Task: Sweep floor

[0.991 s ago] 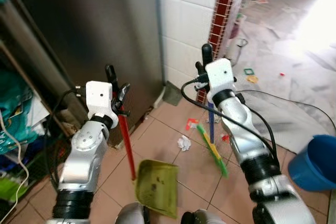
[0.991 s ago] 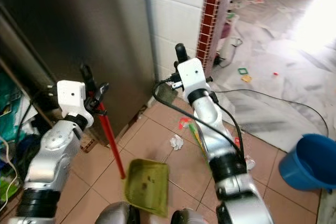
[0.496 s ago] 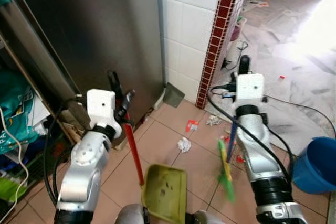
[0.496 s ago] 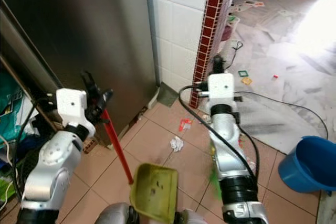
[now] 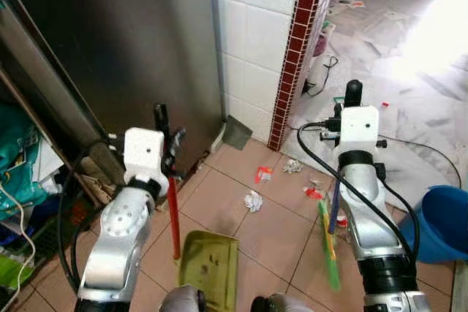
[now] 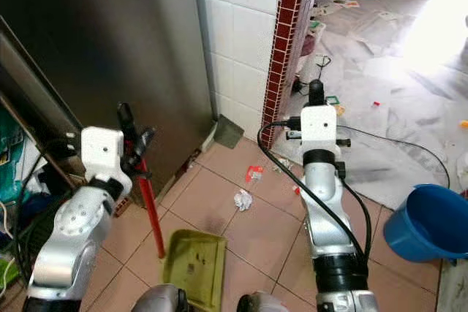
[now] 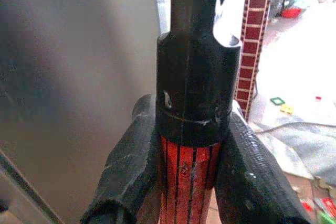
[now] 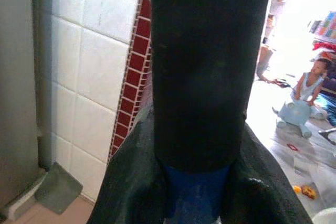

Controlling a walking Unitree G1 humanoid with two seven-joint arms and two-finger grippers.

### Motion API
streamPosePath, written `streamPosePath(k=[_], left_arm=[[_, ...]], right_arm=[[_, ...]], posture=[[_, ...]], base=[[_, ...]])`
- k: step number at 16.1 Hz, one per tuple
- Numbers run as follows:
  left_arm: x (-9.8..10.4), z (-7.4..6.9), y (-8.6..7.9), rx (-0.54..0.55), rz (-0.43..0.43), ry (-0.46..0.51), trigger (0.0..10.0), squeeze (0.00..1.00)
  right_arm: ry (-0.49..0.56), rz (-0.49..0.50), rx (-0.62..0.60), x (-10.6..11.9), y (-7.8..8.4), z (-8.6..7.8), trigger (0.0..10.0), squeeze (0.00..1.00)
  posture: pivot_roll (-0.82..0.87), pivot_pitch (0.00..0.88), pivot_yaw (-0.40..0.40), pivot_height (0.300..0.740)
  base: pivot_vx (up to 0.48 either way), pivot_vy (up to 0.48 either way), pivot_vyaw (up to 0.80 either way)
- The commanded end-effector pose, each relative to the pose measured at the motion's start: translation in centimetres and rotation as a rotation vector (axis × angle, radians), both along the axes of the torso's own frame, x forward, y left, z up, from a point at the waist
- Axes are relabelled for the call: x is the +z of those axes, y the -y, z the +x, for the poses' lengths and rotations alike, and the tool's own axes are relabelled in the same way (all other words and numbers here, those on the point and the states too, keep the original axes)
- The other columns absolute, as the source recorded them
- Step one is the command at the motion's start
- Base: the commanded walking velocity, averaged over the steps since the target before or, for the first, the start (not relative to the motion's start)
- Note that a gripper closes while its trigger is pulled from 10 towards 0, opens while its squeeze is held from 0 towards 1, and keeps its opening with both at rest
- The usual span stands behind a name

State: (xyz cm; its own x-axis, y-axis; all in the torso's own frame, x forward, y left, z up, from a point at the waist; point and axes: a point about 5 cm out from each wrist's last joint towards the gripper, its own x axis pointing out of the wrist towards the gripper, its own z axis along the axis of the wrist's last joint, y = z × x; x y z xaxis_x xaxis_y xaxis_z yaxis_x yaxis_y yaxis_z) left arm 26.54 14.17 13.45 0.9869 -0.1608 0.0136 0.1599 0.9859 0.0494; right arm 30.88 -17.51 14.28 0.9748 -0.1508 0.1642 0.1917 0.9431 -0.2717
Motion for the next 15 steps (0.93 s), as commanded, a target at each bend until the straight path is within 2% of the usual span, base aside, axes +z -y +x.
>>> streamPosePath(k=[1,4,7,10,13,15], left_arm=[[1.7,0.8,0.4,-0.008,-0.007,0.089,10.0,0.00],[2.0,1.2,1.1,-0.042,-0.038,0.088,10.0,0.00],[1.5,1.1,1.4,-0.046,-0.071,0.057,10.0,0.00],[1.2,0.9,1.7,-0.063,-0.075,0.047,10.0,0.00],[0.5,0.8,1.5,-0.004,-0.041,0.013,10.0,0.00],[0.7,0.5,1.5,-0.019,-0.060,0.034,10.0,0.00]], right_arm=[[0.068,-0.009,0.008,1.9,-0.5,0.6,10.0,0.00],[0.076,-0.005,0.013,2.3,-0.9,1.1,10.0,0.00],[0.076,-0.008,0.014,2.4,-0.9,1.2,10.0,0.00],[0.070,-0.023,-0.001,2.4,-0.4,1.1,10.0,0.00],[0.046,-0.041,-0.027,2.0,0.3,1.2,10.0,0.00],[0.040,-0.038,-0.032,2.0,0.3,1.3,10.0,0.00]], posture=[[-0.07,0.000,0.009,0.740],[-0.08,0.000,0.012,0.740],[-0.08,0.000,0.020,0.740],[-0.09,0.000,0.019,0.740],[-0.08,0.000,0.010,0.740],[-0.08,0.000,0.007,0.740]], base=[[0.000,0.000,-0.80],[0.000,0.000,-0.80],[0.000,0.000,-0.80],[0.000,0.000,-0.80],[0.000,0.000,-0.80],[0.000,0.000,-0.80]])
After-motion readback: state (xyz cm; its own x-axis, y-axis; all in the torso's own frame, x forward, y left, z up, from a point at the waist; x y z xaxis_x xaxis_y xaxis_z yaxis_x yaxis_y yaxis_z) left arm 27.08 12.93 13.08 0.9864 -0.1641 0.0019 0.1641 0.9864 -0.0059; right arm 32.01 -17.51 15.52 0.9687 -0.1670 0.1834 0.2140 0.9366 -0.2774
